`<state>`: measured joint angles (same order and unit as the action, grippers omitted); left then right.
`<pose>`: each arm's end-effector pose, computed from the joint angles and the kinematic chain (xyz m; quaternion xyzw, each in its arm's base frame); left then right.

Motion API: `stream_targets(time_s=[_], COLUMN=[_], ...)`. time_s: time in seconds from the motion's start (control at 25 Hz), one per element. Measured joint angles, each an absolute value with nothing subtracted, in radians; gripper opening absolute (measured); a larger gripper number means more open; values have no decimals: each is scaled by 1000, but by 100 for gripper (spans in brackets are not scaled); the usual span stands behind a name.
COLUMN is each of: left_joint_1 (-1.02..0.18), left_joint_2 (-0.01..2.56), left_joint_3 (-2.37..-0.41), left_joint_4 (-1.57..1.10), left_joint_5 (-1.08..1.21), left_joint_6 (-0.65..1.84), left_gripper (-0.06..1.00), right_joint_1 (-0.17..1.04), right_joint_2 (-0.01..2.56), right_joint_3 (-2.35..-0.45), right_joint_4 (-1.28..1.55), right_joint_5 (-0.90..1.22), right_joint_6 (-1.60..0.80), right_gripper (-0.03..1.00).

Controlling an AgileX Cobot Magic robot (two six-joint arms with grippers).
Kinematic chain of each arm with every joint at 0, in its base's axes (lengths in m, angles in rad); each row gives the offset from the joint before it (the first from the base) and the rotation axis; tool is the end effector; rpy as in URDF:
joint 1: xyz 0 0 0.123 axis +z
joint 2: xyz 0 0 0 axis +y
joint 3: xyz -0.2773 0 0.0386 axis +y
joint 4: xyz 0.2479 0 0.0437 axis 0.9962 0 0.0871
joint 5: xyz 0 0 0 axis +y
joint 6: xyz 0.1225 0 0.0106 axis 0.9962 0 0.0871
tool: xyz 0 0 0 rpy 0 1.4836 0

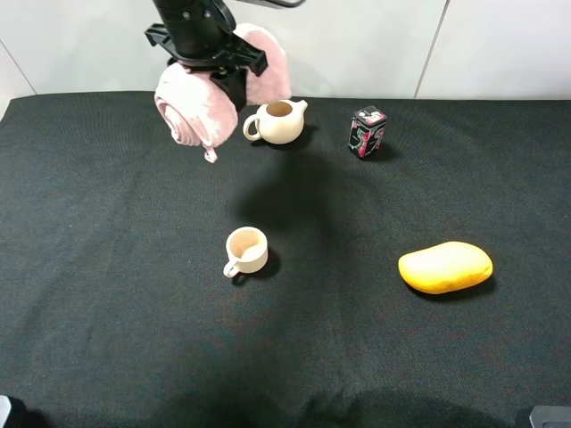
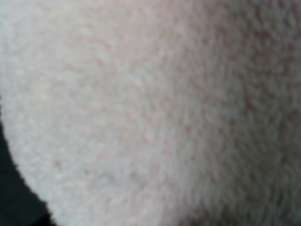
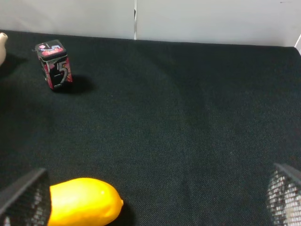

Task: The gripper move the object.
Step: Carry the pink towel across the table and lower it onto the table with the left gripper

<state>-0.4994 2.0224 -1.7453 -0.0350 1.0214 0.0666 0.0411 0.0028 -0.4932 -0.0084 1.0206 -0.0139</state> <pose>0.3927 -0.2184 0.2148 0.2686 0.9464 -0.0543 0.1711 0.0320 0.0004 0.2649 -0.0232 0.8449 0.0031 0.5345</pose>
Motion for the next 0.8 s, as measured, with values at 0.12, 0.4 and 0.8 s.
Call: stream_targets(time_s=[0.12, 0.4, 0.8], left_joint_1=[-539, -638, -777], left_joint_2=[2025, 2031, 2031], left_joint_3=[-1750, -1755, -1755], left_joint_4=[-34, -34, -34], left_joint_5=[1013, 999, 981], left_joint_6=[67, 75, 120], left_gripper=[53, 53, 53], right_joint_1=[41, 41, 41], right_joint_2=[3, 3, 3], right_joint_3=[-493, -493, -493], right_joint_4=[-8, -8, -8], right_joint_5=[1021, 1021, 1021], right_joint_6=[-14, -14, -14], right_gripper=[69, 69, 69])
